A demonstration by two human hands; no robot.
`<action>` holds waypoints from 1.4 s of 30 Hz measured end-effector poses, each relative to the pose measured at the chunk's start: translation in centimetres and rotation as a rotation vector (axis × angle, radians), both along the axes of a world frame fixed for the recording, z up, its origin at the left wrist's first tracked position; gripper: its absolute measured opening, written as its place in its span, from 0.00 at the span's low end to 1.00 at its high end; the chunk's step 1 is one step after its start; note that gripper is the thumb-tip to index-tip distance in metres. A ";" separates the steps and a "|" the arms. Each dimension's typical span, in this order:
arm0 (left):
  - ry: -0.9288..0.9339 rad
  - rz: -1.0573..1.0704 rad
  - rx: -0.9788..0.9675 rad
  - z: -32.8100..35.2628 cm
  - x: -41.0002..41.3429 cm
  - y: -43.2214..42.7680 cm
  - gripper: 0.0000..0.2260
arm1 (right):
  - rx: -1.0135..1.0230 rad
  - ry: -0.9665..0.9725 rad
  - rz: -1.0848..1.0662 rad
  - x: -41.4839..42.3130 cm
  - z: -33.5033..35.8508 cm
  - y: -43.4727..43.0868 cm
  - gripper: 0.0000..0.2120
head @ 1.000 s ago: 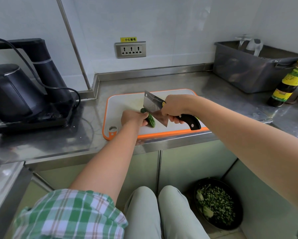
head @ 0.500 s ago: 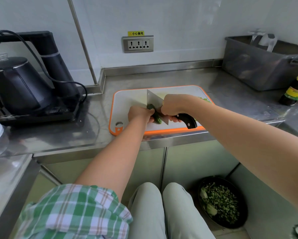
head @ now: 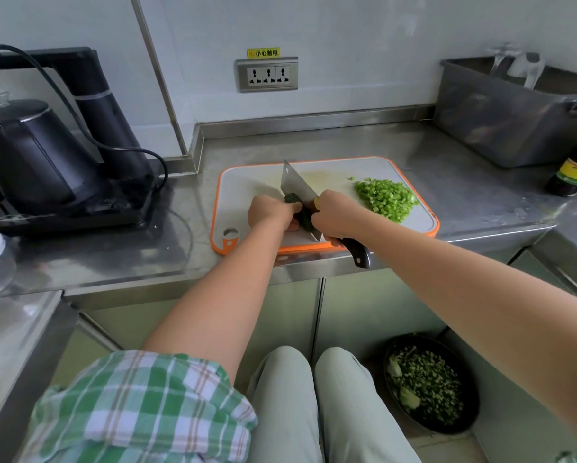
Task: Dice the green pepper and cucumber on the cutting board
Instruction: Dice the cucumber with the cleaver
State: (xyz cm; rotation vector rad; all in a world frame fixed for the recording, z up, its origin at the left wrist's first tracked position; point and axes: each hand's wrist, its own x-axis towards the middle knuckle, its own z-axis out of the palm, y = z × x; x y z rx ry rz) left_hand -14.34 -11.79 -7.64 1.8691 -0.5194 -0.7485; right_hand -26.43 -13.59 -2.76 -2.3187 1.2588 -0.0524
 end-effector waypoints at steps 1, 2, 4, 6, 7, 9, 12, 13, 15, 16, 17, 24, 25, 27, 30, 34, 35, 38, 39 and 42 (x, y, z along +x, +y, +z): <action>-0.036 -0.003 0.004 0.0 -0.1 0.0 0.10 | 0.011 -0.022 -0.019 -0.2 -0.2 -0.2 0.08; -0.065 -0.007 0.008 0.0 -0.2 0.1 0.10 | 0.021 -0.038 -0.035 -0.3 -0.3 -0.4 0.08; -0.134 -0.031 0.035 0.2 -0.4 0.4 0.11 | 0.042 -0.053 -0.054 -0.3 -0.6 -0.6 0.07; -0.206 -0.066 0.077 0.4 -0.6 0.7 0.13 | 0.056 -0.066 -0.064 -0.2 -0.9 -0.9 0.07; -0.221 -0.076 0.086 0.5 -0.6 0.7 0.13 | 0.061 -0.070 -0.068 -0.2 -1.0 -1.0 0.07; -0.243 -0.085 0.107 0.8 -0.6 0.8 0.11 | 0.080 -0.080 -0.080 -0.3 -1.1 -1.2 0.05; -0.294 -0.062 0.135 0.9 -0.2 1.0 0.10 | 0.145 -0.146 -0.094 -0.8 -1.2 -1.4 0.07; -0.305 -0.043 0.136 0.9 0.2 1.1 0.10 | 0.172 -0.194 -0.095 -1.0 -1.0 -1.4 0.07; -0.356 -0.009 0.172 0.9 1.2 1.3 0.12 | 0.198 -0.308 -0.102 -1.3 -0.3 -1.5 0.07; -0.387 0.005 0.196 0.8 1.8 1.4 0.14 | 0.193 -0.356 -0.108 -1.3 0.1 -1.6 0.08; -0.421 0.018 0.218 0.8 2.4 1.6 0.14 | 0.180 -0.392 -0.115 -1.3 0.5 -1.8 0.07; -0.714 0.071 0.256 0.4 2.9 2.3 0.12 | 0.185 -0.390 -0.200 -2.3 0.3 -2.8 0.06; -0.751 0.065 0.205 0.5 2.4 2.1 0.11 | 0.183 -0.378 -0.209 -2.5 0.1 -2.8 0.06; -0.765 -0.004 0.134 1.0 1.0 1.5 0.08 | 0.171 -0.346 -0.211 -3.1 -0.2 -2.9 0.06; -0.656 -0.141 0.176 1.1 -0.9 -0.2 0.11 | 0.151 -0.293 -0.185 -3.9 -0.1 -2.7 0.08; -0.450 -0.140 0.173 -0.1 -1.7 -2.1 0.11 | 0.151 -0.236 -0.148 -4.2 -0.1 -2.2 0.10; -0.404 -0.123 0.162 -0.4 -1.6 -2.4 0.11 | 0.146 -0.223 -0.139 -4.2 -0.2 -2.1 0.09; -0.307 -0.075 0.136 -1.1 -1.4 -2.8 0.13 | 0.131 -0.213 -0.124 -4.2 -0.4 -2.0 0.10; -0.293 -0.064 0.134 -1.2 -1.3 -2.9 0.13 | 0.127 -0.214 -0.121 -4.3 -0.5 -2.0 0.11; -0.261 -0.037 0.111 -1.2 -1.4 -3.1 0.11 | 0.097 -0.186 -0.104 -4.3 -0.2 -2.4 0.11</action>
